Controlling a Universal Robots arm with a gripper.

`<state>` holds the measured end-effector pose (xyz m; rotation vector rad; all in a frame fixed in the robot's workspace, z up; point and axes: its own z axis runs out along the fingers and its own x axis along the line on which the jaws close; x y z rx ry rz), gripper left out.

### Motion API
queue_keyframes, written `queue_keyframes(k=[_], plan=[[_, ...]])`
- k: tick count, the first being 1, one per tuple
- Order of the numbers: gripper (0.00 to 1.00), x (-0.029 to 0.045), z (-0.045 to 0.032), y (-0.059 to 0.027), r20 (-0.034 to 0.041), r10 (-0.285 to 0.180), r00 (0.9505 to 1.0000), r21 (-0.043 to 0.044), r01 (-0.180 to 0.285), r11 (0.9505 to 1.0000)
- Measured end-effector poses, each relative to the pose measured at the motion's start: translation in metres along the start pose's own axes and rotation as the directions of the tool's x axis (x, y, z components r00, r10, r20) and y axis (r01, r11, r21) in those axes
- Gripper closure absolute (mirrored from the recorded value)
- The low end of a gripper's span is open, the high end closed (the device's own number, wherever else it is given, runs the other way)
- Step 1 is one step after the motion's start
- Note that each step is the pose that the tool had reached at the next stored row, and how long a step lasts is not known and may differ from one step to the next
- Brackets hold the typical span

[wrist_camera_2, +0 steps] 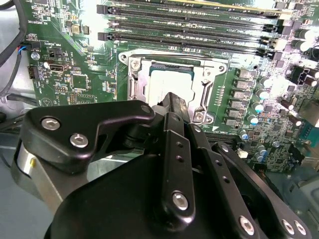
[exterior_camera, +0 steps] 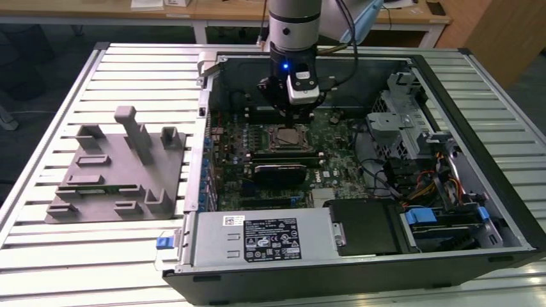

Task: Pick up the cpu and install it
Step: 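Install the second cpu locking lever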

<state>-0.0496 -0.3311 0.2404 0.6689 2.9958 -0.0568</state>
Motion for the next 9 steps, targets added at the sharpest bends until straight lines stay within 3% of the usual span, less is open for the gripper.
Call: queue_keyframes(k=[9], plan=[[0.89,-0.0003,-0.0035,-0.0001,0.0001,0.0,1.0,0.0007,0.0,1.0]])
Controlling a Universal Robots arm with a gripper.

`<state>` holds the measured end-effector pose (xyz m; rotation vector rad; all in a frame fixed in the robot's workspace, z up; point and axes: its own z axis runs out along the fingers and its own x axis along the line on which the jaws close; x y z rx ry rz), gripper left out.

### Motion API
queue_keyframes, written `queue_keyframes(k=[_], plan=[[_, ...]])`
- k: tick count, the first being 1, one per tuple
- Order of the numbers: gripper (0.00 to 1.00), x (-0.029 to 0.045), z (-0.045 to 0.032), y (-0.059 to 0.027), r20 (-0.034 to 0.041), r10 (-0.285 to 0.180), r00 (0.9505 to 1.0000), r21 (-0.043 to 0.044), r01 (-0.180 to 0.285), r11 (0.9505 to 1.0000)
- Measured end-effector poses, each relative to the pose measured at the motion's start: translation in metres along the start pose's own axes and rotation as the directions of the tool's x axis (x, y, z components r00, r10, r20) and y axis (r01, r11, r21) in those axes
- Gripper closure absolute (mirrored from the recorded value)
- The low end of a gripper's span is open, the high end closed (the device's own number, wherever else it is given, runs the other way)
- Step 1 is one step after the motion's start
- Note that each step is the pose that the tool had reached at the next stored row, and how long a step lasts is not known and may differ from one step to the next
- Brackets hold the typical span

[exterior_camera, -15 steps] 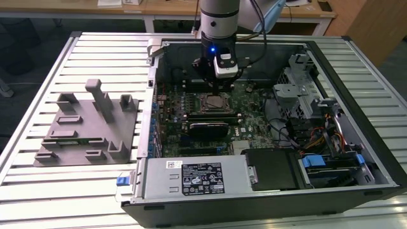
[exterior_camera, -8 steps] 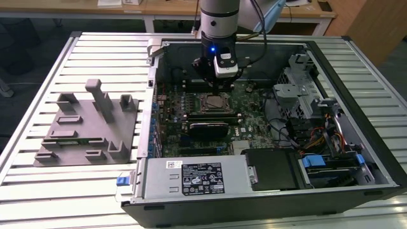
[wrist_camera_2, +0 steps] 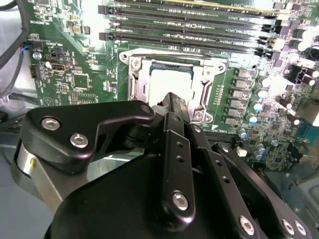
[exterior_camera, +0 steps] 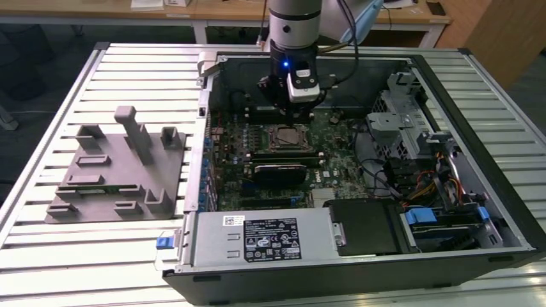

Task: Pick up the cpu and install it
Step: 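Install the second cpu locking lever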

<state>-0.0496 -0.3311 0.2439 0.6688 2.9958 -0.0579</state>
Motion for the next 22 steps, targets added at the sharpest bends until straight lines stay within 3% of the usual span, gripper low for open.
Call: queue_keyframes(k=[3,8,17,22], plan=[[0.89,-0.0003,-0.0041,-0.0001,0.0,0.0,1.0,-0.0002,0.0,1.0],[0.89,-0.0013,-0.0041,-0.0022,0.0023,0.0,1.0,0.0047,0.0,1.0],[0.89,-0.011,-0.0025,-0.0229,0.0025,-0.001,1.0,0.0052,0.001,1.0],[0.89,-0.0135,0.0003,-0.0287,0.0027,-0.011,0.9999,0.0042,0.011,0.9999]])
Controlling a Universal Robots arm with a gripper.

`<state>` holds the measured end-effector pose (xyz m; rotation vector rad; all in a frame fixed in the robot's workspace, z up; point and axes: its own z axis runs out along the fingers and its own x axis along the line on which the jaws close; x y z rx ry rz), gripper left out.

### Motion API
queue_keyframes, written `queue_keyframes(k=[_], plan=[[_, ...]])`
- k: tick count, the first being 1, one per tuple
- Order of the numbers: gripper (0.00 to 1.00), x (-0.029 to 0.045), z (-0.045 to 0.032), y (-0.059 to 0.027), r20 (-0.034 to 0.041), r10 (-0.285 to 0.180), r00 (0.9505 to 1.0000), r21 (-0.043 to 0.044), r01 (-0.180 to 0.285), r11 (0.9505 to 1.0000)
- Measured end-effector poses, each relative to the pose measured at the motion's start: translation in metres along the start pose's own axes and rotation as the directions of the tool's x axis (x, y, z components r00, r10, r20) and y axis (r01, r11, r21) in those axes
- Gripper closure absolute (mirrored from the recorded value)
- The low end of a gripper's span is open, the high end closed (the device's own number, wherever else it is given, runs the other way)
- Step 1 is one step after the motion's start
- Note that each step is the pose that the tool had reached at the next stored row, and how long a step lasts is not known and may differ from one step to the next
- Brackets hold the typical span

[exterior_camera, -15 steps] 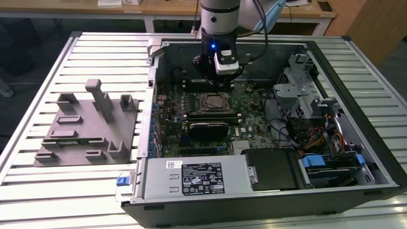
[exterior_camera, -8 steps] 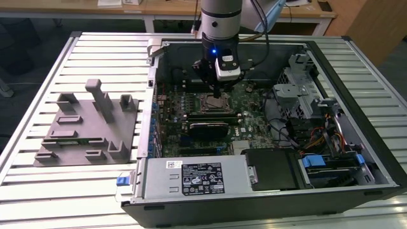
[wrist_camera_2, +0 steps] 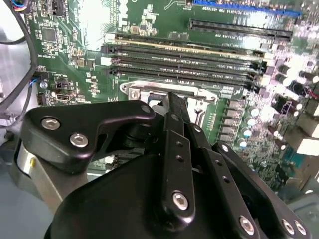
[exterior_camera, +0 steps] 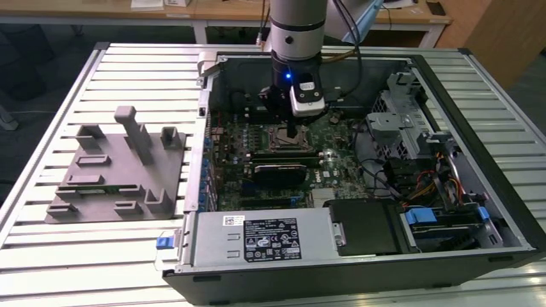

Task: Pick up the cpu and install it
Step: 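Install the second cpu locking lever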

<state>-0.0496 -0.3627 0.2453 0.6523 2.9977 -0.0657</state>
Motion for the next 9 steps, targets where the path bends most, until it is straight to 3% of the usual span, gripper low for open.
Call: queue_keyframes(k=[5,9], plan=[[0.89,-0.0001,0.0032,-0.0009,0.0015,-0.051,0.9987,-0.004,0.051,0.9987],[0.89,0.0,0.0057,-0.0008,0.0035,-0.112,0.9937,-0.0089,0.112,0.9937]])
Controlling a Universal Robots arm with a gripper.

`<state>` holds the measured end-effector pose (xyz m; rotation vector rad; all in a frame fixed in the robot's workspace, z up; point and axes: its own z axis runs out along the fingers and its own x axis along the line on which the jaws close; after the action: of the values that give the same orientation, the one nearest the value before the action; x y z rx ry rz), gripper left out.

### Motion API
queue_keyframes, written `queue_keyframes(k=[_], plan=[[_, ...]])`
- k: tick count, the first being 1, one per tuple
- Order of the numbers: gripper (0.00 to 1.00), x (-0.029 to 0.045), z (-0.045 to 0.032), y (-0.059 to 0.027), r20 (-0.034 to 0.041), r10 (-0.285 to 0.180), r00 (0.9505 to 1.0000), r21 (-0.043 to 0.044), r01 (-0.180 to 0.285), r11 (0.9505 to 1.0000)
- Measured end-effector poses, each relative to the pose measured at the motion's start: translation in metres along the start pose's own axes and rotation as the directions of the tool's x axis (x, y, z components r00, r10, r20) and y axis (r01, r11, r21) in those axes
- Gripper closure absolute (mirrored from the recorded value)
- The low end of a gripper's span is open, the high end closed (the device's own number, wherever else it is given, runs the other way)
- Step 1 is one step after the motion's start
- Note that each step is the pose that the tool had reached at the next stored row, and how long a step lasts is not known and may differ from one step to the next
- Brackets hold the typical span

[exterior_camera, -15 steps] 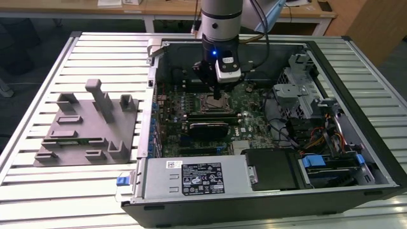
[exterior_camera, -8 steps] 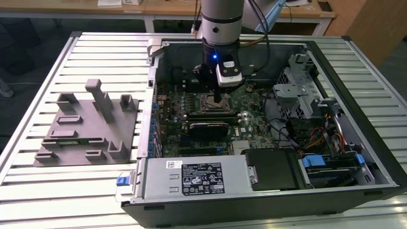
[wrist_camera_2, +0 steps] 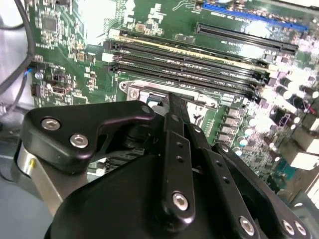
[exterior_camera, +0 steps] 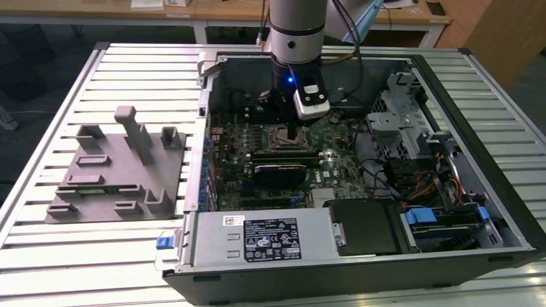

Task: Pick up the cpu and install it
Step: 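Install the second cpu locking lever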

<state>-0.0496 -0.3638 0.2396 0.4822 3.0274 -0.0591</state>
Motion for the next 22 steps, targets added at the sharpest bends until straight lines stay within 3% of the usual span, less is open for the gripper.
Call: queue_keyframes(k=[7,16,22], plan=[[0.89,0.0002,0.0027,-0.0018,0.0021,-0.072,0.9974,-0.0056,0.072,0.9974],[0.89,0.0062,0.0054,-0.0148,0.0019,-0.096,0.9954,-0.012,0.096,0.9953],[0.89,0.0081,0.0086,-0.0158,0.0031,-0.154,0.988,-0.0208,0.154,0.9878]])
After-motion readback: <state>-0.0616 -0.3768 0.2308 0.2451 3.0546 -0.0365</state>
